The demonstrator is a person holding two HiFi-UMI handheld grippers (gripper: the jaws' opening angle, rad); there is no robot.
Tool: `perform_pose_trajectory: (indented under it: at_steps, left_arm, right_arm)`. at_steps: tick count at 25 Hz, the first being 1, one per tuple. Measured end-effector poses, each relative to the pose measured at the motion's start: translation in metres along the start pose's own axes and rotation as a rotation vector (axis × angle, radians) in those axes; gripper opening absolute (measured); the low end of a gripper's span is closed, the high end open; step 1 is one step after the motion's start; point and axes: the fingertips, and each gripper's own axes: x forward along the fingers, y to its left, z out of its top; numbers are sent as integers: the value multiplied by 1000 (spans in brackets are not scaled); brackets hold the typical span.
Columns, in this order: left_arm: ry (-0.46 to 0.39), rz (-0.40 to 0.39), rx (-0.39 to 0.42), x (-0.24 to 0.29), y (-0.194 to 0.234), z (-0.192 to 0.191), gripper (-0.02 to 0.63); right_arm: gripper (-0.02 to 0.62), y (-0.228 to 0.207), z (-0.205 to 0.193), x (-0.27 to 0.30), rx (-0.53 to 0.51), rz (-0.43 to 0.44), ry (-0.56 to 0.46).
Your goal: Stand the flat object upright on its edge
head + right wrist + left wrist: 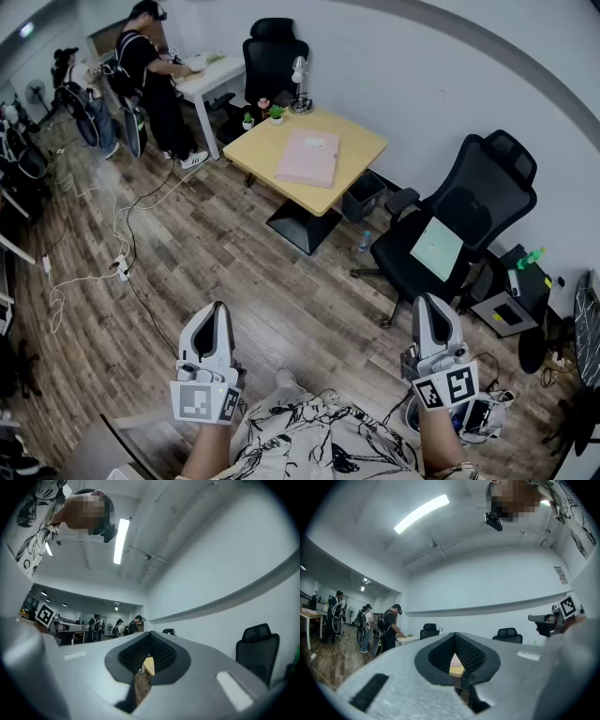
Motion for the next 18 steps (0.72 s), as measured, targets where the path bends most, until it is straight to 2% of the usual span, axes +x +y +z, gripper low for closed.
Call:
perform_pose_trajectory:
  at_steps: [12, 18]
  left_arm:
    - [-26, -7, -42, -3, -1, 3, 5]
    - [-25, -12, -40, -7, -3, 1, 5]
  right_arm:
    - [0, 2, 2, 0, 5, 9, -12]
    - [0, 10, 4, -2, 35, 52, -50]
